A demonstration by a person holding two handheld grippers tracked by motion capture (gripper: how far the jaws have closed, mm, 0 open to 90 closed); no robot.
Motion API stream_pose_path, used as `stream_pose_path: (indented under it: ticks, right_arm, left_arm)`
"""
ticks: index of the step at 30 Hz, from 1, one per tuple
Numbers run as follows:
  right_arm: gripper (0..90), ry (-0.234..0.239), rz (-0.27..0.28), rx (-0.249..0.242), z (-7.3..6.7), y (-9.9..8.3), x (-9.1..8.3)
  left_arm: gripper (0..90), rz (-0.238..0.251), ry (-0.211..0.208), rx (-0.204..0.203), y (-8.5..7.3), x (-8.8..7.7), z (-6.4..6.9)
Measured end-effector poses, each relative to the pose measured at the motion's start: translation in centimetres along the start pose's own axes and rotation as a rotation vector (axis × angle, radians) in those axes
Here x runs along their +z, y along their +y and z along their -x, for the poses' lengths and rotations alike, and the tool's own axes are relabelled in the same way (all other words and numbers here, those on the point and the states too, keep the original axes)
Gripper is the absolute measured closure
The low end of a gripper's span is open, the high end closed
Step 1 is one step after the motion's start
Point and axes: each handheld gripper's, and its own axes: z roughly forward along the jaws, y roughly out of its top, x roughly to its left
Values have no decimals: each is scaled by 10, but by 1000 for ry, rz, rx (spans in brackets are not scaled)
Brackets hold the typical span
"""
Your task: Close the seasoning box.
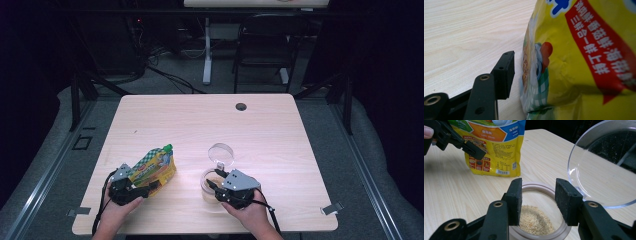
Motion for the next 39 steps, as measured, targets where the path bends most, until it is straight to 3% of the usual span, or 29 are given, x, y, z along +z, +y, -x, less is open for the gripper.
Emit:
stream_pose_path:
  ticks: [8, 26, 39]
  right_arm:
    - [558, 10, -6, 11, 1, 0, -1]
    - [547, 28, -5, 58, 8, 1, -8]
    - [547, 27, -13, 74, 13, 4, -14]
  left_arm:
    - [406, 34, 16, -10, 0, -5, -1]
    - [385, 78, 21, -16, -5, -27, 6]
    - [387, 71, 23, -6, -13, -38, 9]
